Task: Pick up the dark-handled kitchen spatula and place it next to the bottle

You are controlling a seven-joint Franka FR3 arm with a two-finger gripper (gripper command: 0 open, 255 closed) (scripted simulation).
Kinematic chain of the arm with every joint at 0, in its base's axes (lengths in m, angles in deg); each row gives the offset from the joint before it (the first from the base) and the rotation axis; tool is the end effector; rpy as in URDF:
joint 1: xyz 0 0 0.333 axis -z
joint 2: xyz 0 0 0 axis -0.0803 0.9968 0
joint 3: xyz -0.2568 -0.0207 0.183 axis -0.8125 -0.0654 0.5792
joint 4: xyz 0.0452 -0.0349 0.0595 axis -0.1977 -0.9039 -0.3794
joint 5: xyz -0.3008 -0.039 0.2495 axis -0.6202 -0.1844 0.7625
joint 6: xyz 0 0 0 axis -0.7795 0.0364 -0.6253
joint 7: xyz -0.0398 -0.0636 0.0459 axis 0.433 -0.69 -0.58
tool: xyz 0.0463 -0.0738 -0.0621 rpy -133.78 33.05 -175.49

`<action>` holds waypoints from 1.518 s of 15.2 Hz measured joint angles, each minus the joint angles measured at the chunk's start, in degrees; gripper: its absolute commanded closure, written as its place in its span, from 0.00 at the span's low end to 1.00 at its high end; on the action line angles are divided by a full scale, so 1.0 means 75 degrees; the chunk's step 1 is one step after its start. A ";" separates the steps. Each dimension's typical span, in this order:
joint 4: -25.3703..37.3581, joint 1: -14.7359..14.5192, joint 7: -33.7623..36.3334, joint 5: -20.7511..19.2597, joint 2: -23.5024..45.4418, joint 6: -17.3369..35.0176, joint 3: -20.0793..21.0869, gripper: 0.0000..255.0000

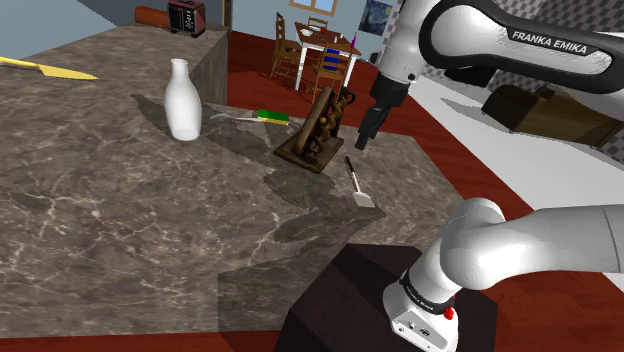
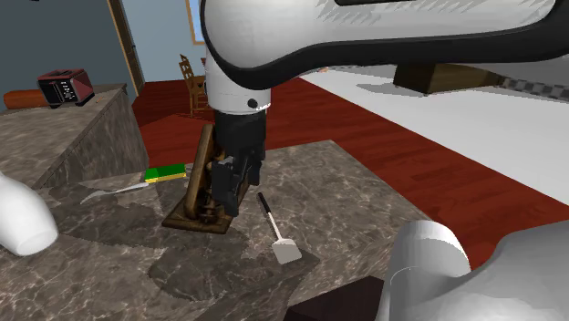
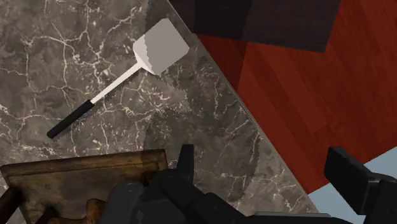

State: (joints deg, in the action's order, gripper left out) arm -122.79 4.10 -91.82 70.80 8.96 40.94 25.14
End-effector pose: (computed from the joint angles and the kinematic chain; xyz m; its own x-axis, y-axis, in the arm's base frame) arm 0.3108 -0.0117 0.5642 0.9887 0.1458 0.0336 0.1476 -0.9873 -0.0589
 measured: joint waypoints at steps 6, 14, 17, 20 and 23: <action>-0.0509 0.0568 0.0814 -0.0136 0.0417 0.0976 -0.0040 0.00; -0.1306 0.1719 0.2517 -0.0444 0.1436 0.2924 -0.0150 0.00; -0.1499 0.2156 0.3191 -0.0573 0.1850 0.3573 -0.0194 0.00; -0.1643 0.2614 0.3835 -0.0732 0.2459 0.4359 -0.0289 0.00; -0.1846 0.2895 0.4310 -0.0834 0.2719 0.4849 -0.0317 0.00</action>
State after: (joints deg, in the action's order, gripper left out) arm -136.63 25.81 -59.49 64.55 29.35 77.31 22.76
